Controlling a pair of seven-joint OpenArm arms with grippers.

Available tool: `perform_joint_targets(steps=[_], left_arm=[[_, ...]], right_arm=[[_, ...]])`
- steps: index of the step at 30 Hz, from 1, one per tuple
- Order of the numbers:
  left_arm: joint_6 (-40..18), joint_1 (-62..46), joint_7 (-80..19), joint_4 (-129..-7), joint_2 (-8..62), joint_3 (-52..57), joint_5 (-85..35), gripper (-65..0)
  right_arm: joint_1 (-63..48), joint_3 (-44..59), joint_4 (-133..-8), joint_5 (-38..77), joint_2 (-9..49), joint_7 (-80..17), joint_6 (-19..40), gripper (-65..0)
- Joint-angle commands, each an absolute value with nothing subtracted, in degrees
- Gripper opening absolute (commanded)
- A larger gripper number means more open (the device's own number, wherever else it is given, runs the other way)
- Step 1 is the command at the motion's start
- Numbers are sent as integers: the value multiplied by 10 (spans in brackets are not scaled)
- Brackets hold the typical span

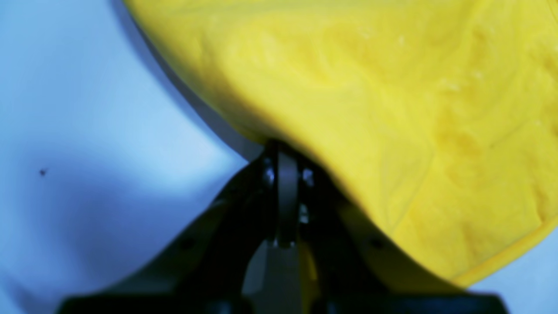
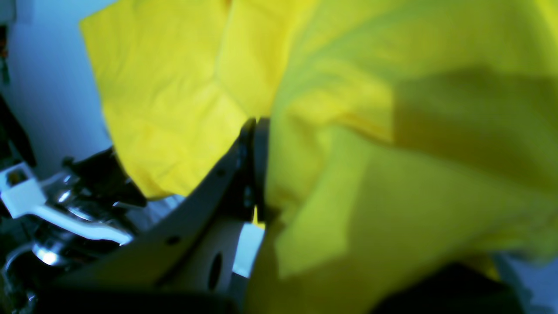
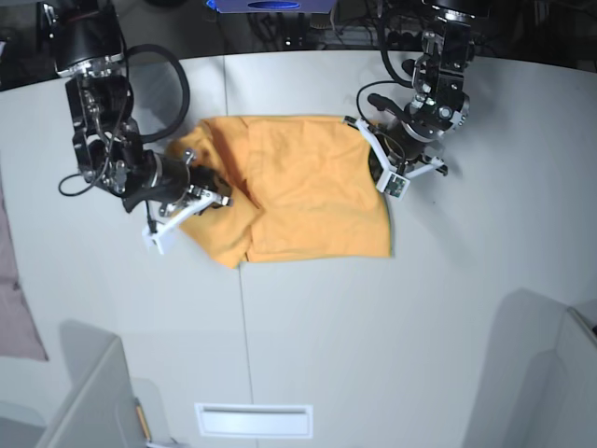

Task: Fold the T-shirt properly
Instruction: 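Lift the corner with the right gripper and fold it over toward the left gripper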

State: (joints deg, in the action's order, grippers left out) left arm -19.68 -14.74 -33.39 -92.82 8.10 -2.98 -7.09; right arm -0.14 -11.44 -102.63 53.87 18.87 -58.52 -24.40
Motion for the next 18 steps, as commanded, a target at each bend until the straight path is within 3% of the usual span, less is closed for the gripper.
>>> perform_joint_targets(steps=[1, 11, 18], left_arm=[[-209, -152, -363, -928, 82, -32, -72, -650], [-208, -154, -363, -928, 127, -29, -72, -650], [-208, -156, -363, -929, 128, -29, -72, -650]], right_arm=[[18, -124, -1050, 547, 193, -579, -250, -650], [113, -278, -1086, 547, 204, -585, -341, -650], [153, -363, -1082, 531, 167, -598, -400, -650]])
